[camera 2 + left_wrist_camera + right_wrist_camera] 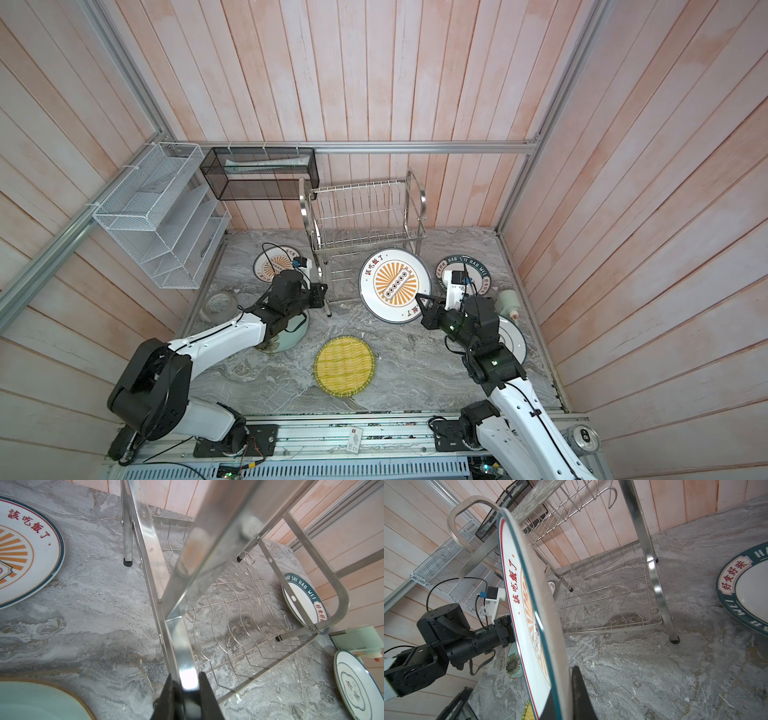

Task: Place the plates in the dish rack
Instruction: 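Hold the orange-sunburst plate upright with the right gripper while the left stays by the rack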

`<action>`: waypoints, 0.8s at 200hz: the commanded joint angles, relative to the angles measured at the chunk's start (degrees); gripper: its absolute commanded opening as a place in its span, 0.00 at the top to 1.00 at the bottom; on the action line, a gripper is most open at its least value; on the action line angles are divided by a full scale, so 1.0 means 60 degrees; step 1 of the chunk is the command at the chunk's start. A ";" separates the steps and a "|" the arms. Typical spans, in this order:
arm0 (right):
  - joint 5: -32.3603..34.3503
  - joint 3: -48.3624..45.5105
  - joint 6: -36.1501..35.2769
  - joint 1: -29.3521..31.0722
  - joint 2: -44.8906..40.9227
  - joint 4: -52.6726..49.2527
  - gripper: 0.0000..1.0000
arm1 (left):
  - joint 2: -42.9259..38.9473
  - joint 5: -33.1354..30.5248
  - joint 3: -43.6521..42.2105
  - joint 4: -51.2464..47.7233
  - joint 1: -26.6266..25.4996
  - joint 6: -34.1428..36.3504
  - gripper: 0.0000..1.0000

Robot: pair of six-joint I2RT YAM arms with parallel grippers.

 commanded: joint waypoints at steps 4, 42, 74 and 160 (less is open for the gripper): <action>0.0090 0.0462 -0.0046 -0.0043 -0.0153 0.0364 1.00 | -0.0268 -0.0431 -0.0164 0.0472 -0.0045 -0.0879 1.00; 0.0163 0.0520 -0.0074 -0.0044 -0.0265 0.0343 1.00 | -0.0124 -0.0969 -0.0253 0.0618 -0.0392 -0.1511 1.00; 0.0228 0.0527 -0.0090 -0.0058 -0.0274 0.0288 1.00 | 0.0050 -0.1308 -0.0279 0.0730 -0.0543 -0.2007 1.00; 0.0451 0.0718 -0.0222 -0.0131 -0.0364 0.0173 1.00 | 0.0430 -0.1382 0.0058 0.0664 -0.0637 -0.1825 1.00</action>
